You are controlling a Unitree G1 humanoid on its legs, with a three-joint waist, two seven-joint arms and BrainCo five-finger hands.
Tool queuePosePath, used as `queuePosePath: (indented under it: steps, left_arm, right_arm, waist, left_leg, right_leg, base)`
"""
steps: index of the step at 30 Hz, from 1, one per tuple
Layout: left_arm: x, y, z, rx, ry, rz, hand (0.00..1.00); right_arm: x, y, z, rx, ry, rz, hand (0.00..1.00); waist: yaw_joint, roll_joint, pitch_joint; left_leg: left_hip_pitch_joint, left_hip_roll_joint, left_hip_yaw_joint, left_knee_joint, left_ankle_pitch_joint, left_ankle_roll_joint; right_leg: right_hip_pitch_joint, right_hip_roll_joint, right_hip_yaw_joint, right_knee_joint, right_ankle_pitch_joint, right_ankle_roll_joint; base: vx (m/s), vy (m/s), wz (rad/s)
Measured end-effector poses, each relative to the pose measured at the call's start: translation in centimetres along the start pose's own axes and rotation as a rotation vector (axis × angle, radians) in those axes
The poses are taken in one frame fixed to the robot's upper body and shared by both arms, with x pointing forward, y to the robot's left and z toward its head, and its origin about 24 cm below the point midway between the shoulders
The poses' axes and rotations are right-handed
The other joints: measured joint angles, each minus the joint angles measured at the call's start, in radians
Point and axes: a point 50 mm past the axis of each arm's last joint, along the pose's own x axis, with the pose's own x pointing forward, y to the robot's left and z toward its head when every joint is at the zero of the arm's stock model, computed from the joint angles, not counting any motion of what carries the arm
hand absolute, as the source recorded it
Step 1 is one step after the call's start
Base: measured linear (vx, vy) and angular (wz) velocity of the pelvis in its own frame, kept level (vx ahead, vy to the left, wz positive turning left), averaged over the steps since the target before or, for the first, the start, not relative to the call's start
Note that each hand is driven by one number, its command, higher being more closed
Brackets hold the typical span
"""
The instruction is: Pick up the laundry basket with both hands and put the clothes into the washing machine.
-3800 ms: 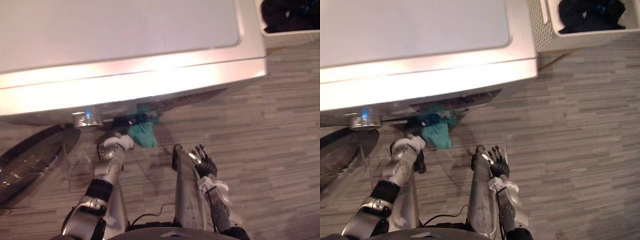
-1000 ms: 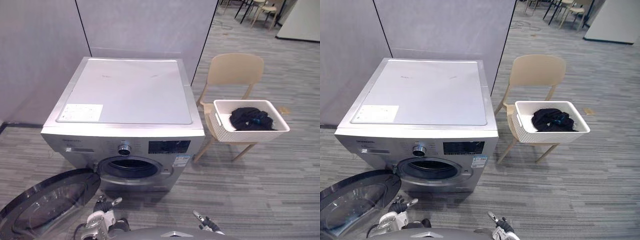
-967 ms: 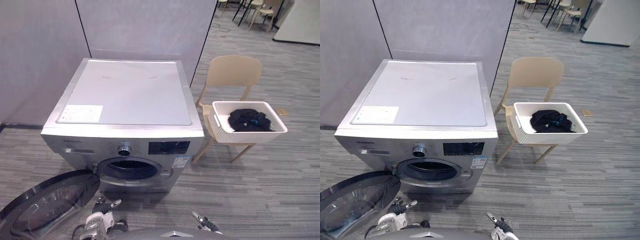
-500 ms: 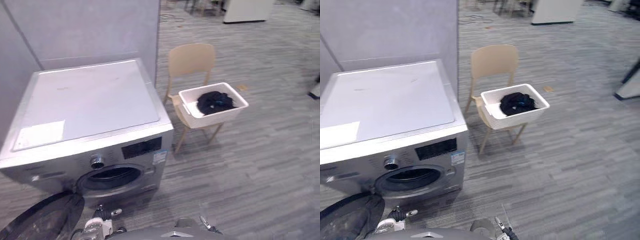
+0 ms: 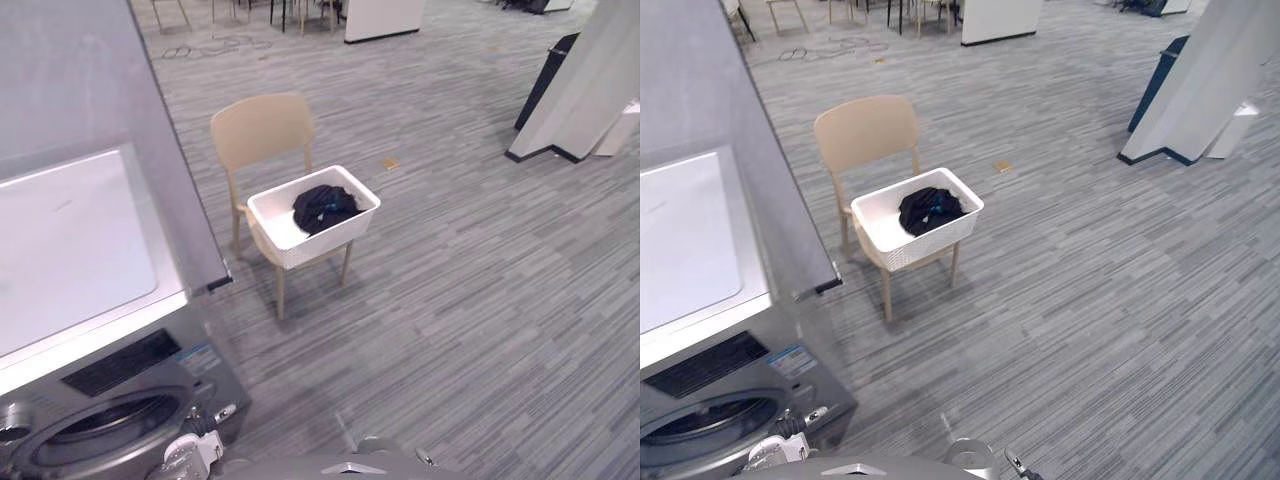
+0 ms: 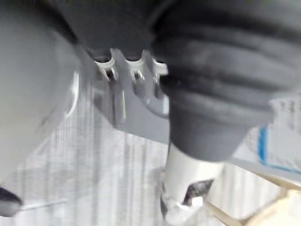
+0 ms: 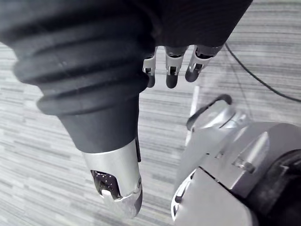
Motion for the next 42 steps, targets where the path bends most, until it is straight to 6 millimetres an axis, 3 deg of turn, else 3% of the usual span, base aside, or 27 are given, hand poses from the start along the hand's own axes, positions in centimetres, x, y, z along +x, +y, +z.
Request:
queuePosePath:
  steps: [2, 3, 4, 5, 6, 7, 9, 10, 12, 13, 14, 16, 17, 19, 20, 22, 24, 25, 27, 29, 30, 31, 32, 34, 36, 39, 42]
  left_arm:
    - [-0.1, -0.1, -0.4, -0.002, 0.014, -0.003, 0.0]
    - [-0.2, 0.0, -0.8, -0.002, 0.028, 0.001, 0.0]
    - [-0.4, 0.4, -1.5, -0.032, 0.047, 0.013, 0.0]
    - [-0.4, 0.6, -1.3, -0.032, 0.042, 0.019, 0.0]
    - [-0.4, 0.7, -1.3, -0.024, 0.042, 0.017, 0.0]
    - [-0.5, 1.3, -1.8, -0.017, 0.066, 0.035, 0.0]
    - [-1.2, 2.7, -3.6, 0.02, 0.126, 0.066, 0.0]
    - [-1.4, 3.5, -4.3, 0.02, 0.151, 0.087, 0.0]
    - [-1.8, 4.1, -5.4, -0.01, 0.201, 0.113, 0.0]
    - [-2.2, 4.4, -6.2, -0.025, 0.23, 0.129, 0.0]
    - [-2.7, 5.0, -7.2, -0.022, 0.27, 0.144, 0.0]
    - [-3.8, 6.5, -8.9, -0.024, 0.334, 0.184, 0.0]
    - [-4.3, 7.2, -9.4, -0.024, 0.355, 0.203, 0.0]
    - [-4.5, 7.5, -9.8, -0.002, 0.382, 0.207, 0.0]
    - [-4.6, 7.7, -9.8, 0.009, 0.391, 0.218, 0.0]
    - [-4.5, 7.6, -9.7, 0.022, 0.39, 0.215, 0.0]
    - [-4.3, 7.5, -9.3, 0.053, 0.374, 0.204, 0.0]
    - [-4.1, 7.4, -8.8, 0.064, 0.357, 0.198, 0.0]
    - [-3.7, 7.0, -8.1, 0.072, 0.325, 0.184, 0.0]
    - [-3.5, 7.5, -7.0, 0.07, 0.262, 0.198, 0.0]
    - [-3.1, 7.3, -6.1, 0.045, 0.214, 0.199, 0.0]
    - [-2.9, 6.3, -6.1, 0.012, 0.198, 0.18, 0.0]
    - [-3.0, 5.7, -6.2, -0.021, 0.175, 0.169, 0.0]
    - [-2.6, 4.7, -5.5, -0.095, 0.133, 0.152, 0.0]
    - [-2.4, 4.1, -5.4, -0.167, 0.125, 0.155, 0.0]
    - [-2.6, 4.9, -6.0, -0.147, 0.16, 0.169, 0.0]
    - [-2.7, 5.2, -6.3, -0.106, 0.187, 0.174, 0.0]
  right_arm:
    - [0.2, 0.5, 1.9, -0.063, -0.056, 0.023, 0.0]
    - [0.3, 0.7, 2.2, -0.068, -0.062, 0.028, 0.0]
    - [0.4, 1.3, 2.6, -0.069, -0.073, 0.043, 0.0]
    - [0.4, 1.8, 2.7, -0.079, -0.075, 0.056, 0.0]
    - [0.5, 2.3, 2.8, -0.084, -0.079, 0.068, 0.0]
    - [0.5, 3.5, 3.3, -0.098, -0.094, 0.1, 0.0]
    - [0.5, 5.2, 3.5, -0.142, -0.104, 0.148, 0.0]
    - [0.4, 6.2, 3.0, -0.175, -0.093, 0.179, 0.0]
    - [0.4, 6.5, 2.7, -0.225, -0.086, 0.194, 0.0]
    - [0.4, 6.4, 2.4, -0.23, -0.078, 0.196, 0.0]
    - [0.3, 6.6, 2.1, -0.232, -0.068, 0.217, 0.0]
    - [0.2, 6.5, 1.5, -0.255, -0.061, 0.242, 0.0]
    - [0.1, 6.2, 1.1, -0.276, -0.053, 0.25, 0.0]
    - [0.1, 4.7, 0.7, -0.234, -0.04, 0.212, 0.0]
    - [0.1, 2.6, 0.8, -0.176, -0.04, 0.149, 0.0]
    - [-0.3, 0.8, -0.5, -0.12, -0.013, 0.094, 0.0]
    - [-0.6, 0.1, -1.7, -0.107, 0.011, 0.08, 0.0]
    - [-0.9, 0.1, -2.9, -0.099, 0.045, 0.079, 0.0]
    - [-1.3, -0.8, -4.3, -0.097, 0.093, 0.057, 0.0]
    - [-1.7, -1.2, -5.7, -0.162, 0.151, 0.062, 0.0]
    - [-1.8, -1.2, -6.3, -0.173, 0.178, 0.065, 0.0]
    - [-1.7, -2.0, -5.6, -0.204, 0.174, 0.051, 0.0]
    - [-1.5, -2.4, -4.8, -0.238, 0.164, 0.041, 0.0]
    - [-1.0, -1.4, -3.4, -0.277, 0.132, 0.067, 0.0]
    - [-0.7, -0.8, -2.5, -0.277, 0.1, 0.079, 0.0]
    - [-0.3, 0.6, -1.0, -0.269, 0.047, 0.107, 0.0]
    - [-1.1, 4.9, 3.5, -0.191, -0.202, 0.225, 0.0]
  waist:
    - [0.024, 0.014, 0.004]
    - [0.031, 0.016, 0.008]
    - [0.036, 0.014, 0.021]
    - [0.058, 0.017, 0.023]
    - [0.07, 0.017, 0.023]
    - [0.082, 0.023, 0.021]
    - [0.092, 0.024, 0.009]
    - [0.085, -0.001, 0.004]
    - [0.099, -0.01, 0.009]
    - [0.11, -0.009, 0.009]
    - [0.115, -0.012, 0.008]
    - [0.109, -0.029, -0.005]
    - [0.104, -0.042, -0.019]
    - [0.081, -0.05, -0.014]
    - [0.07, -0.046, -0.011]
    - [0.072, -0.045, -0.014]
    - [0.062, -0.051, -0.018]
    - [0.05, -0.058, -0.029]
    - [0.044, -0.064, -0.036]
    - [0.055, -0.094, -0.075]
    - [0.056, -0.109, -0.086]
    - [0.054, -0.074, -0.101]
    - [0.065, -0.054, -0.136]
    - [0.043, -0.032, -0.126]
    - [0.053, -0.019, -0.119]
    - [0.063, -0.025, -0.114]
    - [0.033, -0.031, -0.102]
  left_leg:
    - [-0.113, -0.216, -0.082, 0.13, -0.204, -0.091]
    - [-0.129, -0.275, -0.093, 0.119, -0.242, -0.107]
    - [-0.15, -0.374, -0.083, 0.067, -0.296, -0.108]
    - [-0.161, -0.444, -0.063, -0.049, -0.307, -0.1]
    - [-0.164, -0.472, -0.059, -0.133, -0.305, -0.1]
    - [-0.166, -0.515, -0.086, -0.334, -0.269, -0.107]
    - [-0.135, -0.576, -0.126, -0.465, -0.14, -0.058]
    - [-0.137, -0.618, -0.142, -0.464, -0.171, -0.041]
    - [-0.115, -0.654, -0.136, -0.436, -0.212, 0.0]
    - [-0.079, -0.665, -0.128, -0.438, -0.232, 0.01]
    - [-0.012, -0.679, -0.12, -0.464, -0.246, 0.017]
    - [0.052, -0.702, -0.119, -0.511, -0.266, 0.023]
    - [0.091, -0.722, -0.136, -0.545, -0.267, 0.022]
    - [0.15, -0.731, -0.183, -0.575, -0.259, 0.009]
    - [0.18, -0.73, -0.222, -0.575, -0.254, 0.007]
    - [0.2, -0.733, -0.278, -0.577, -0.272, -0.014]
    - [0.197, -0.731, -0.333, -0.571, -0.291, -0.027]
    - [0.187, -0.727, -0.38, -0.561, -0.306, -0.037]
    - [0.178, -0.704, -0.429, -0.504, -0.355, -0.053]
    - [0.155, -0.677, -0.473, -0.418, -0.426, -0.09]
    - [0.152, -0.655, -0.486, -0.384, -0.46, -0.116]
    - [0.149, -0.594, -0.504, -0.364, -0.482, -0.138]
    - [0.142, -0.538, -0.493, -0.346, -0.467, -0.14]
    - [0.036, -0.494, -0.474, -0.168, -0.376, -0.079]
    - [-0.022, -0.447, -0.418, -0.067, -0.274, -0.079]
    - [-0.024, -0.373, -0.285, -0.108, -0.176, -0.07]
    - [0.049, -0.334, -0.091, -0.282, -0.151, -0.073]
  right_leg:
    - [0.018, 0.018, 0.059, -0.022, -0.015, -0.023]
    - [0.03, 0.018, 0.069, -0.027, -0.011, -0.026]
    - [0.058, 0.019, 0.082, -0.037, -0.005, -0.02]
    - [0.077, 0.019, 0.097, -0.05, -0.009, -0.021]
    - [0.084, 0.019, 0.114, -0.055, -0.014, -0.017]
    - [0.083, 0.022, 0.144, -0.065, -0.031, -0.013]
    - [0.091, 0.011, 0.182, -0.081, -0.047, -0.006]
    - [0.101, -0.022, 0.179, -0.098, -0.066, -0.004]
    - [0.119, -0.054, 0.176, -0.03, -0.091, 0.009]
    - [0.102, -0.068, 0.194, 0.066, -0.093, 0.009]
    - [0.052, -0.084, 0.222, 0.267, -0.074, 0.039]
    - [-0.087, -0.088, 0.27, 0.622, 0.011, 0.125]
    - [-0.173, -0.087, 0.274, 0.786, 0.057, 0.129]
    - [-0.241, -0.098, 0.237, 0.861, 0.049, 0.097]
    - [-0.27, -0.144, 0.197, 0.811, 0.009, 0.098]
    - [-0.304, -0.203, 0.208, 0.66, -0.011, 0.077]
    - [-0.315, -0.209, 0.296, 0.467, -0.003, 0.058]
    - [-0.297, -0.201, 0.401, 0.287, 0.012, 0.064]
    - [-0.239, -0.184, 0.527, 0.093, 0.082, 0.057]
    - [-0.222, -0.181, 0.524, 0.049, 0.139, 0.105]
    - [-0.222, -0.182, 0.477, 0.071, 0.136, 0.208]
    - [-0.225, -0.127, 0.432, 0.118, 0.104, 0.163]
    - [-0.232, -0.073, 0.404, 0.142, 0.077, 0.129]
    - [-0.199, -0.05, 0.317, 0.147, 0.049, 0.095]
    - [-0.157, -0.029, 0.261, 0.128, 0.045, 0.063]
    - [-0.1, -0.02, 0.207, 0.074, 0.055, 0.028]
    - [-0.041, -0.044, 0.122, -0.006, 0.071, 0.014]
  base:
    - [0.14, -0.093, -0.76]
    - [0.21, -0.003, -0.71]
    - [0.28, 0.044, -0.64]
    - [0.24, 0.046, -0.66]
    - [0.28, 0.093, -0.76]
    - [0.18, 0.093, -0.67]
    - [0.31, 0.15, -0.47]
    - [0.31, 0.14, -0.01]
    - [0.33, 0.125, 0.14]
    - [0.41, 0.171, -0.08]
    - [0.34, 0.153, -0.13]
    - [0.24, 0.081, 0.04]
    - [0.26, 0.025, 0.28]
    - [0.36, -0.03, 0.79]
    - [0.35, -0.051, 0.98]
    - [0.24, -0.072, 0.8]
    - [0.19, -0.18, 0.83]
    - [0.17, -0.302, 1.23]
    - [0.17, -0.392, 1.05]
    - [0.26, -0.566, 0.57]
    - [0.26, -0.571, 0.56]
    - [0.16, -0.428, 0.46]
    - [0.18, -0.47, 0.39]
    - [0.17, -0.488, 0.77]
    - [0.05, -0.366, 0.75]
    - [0.05, -0.27, 0.46]
    - [0.02, -0.121, 0.83]
